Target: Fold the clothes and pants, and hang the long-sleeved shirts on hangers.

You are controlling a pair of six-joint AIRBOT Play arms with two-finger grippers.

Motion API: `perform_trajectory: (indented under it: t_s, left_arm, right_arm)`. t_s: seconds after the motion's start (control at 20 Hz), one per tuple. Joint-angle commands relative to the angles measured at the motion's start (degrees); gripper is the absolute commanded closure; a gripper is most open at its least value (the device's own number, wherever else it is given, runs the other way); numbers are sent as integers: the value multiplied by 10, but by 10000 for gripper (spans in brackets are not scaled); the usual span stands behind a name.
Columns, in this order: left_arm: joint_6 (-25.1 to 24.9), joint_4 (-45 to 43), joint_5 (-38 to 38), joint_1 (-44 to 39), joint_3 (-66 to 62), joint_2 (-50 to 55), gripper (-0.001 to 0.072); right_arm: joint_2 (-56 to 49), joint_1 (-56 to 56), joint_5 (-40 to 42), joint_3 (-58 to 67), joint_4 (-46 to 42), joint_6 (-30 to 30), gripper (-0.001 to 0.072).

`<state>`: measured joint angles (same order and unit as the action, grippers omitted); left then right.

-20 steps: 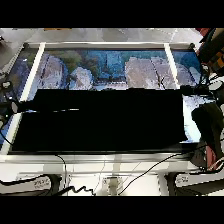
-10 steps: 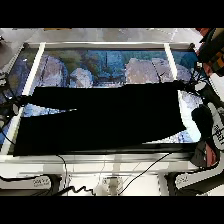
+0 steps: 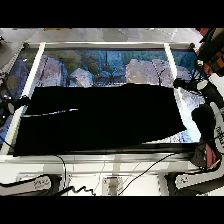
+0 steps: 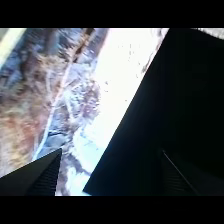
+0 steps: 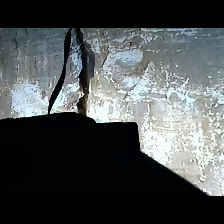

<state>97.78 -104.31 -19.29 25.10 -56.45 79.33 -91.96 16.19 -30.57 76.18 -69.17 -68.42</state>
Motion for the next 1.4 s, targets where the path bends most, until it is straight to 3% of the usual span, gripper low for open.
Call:
perform_trajectory:
  t_s: [0.0, 0.05, 0.1, 0.15, 0.3, 0.4, 0.5, 0.7, 0.8, 0.85, 0.9, 0.95, 1.0, 1.05, 1.15, 1.35]
  left_arm:
    - [0, 0, -71, 1, 0, -74, 139]
    - [0, 0, -93, 1, 0, -101, 367]
    - [0, 0, -110, 1, 0, -125, 574]
    - [-2, 0, -121, 1, 0, -149, 696]
    - [-3, 0, -123, 1, 0, -201, 695]
    - [-3, 0, -131, 1, 0, -217, 696]
    - [-3, 16, -136, 0, 1, -212, 696]
    - [-44, 85, -223, -4, 2, -196, 697]
    - [-85, 104, -271, -4, 2, -187, 697]
    - [-110, 105, -297, -4, 3, -181, 697]
    - [-125, 105, -321, -3, 5, -173, 696]
    - [-125, 98, -338, -1, 6, -165, 695]
    - [-125, 99, -351, 1, 6, -156, 685]
    - [-125, 99, -358, 1, 6, -149, 607]
    - [-125, 99, -361, 1, 6, -138, 184]
    - [-125, 99, -361, 1, 6, -125, 160]
  right_arm:
    - [46, 19, -106, 1, -47, -1, 603]
    - [60, 31, -147, 1, -49, -1, 696]
    - [74, 46, -196, 1, -50, -1, 696]
    - [86, 61, -248, 1, -51, -1, 696]
    - [118, 122, -393, -18, -50, -1, 696]
    - [150, 165, -435, -70, -36, -1, 697]
    - [200, 205, -424, -148, -8, -22, 697]
    - [325, 223, -333, -277, 66, -34, 697]
    - [370, 224, -319, -315, 44, -42, 697]
    - [384, 224, -317, -330, 6, -77, 696]
    - [390, 224, -322, -342, -18, -118, 657]
    - [390, 224, -332, -356, -20, -149, 417]
    - [389, 224, -335, -367, -15, -173, 229]
    - [389, 224, -332, -379, -10, -193, 210]
    - [389, 224, -327, -401, -11, -213, 210]
    - [389, 224, -248, -461, 2, -277, 225]
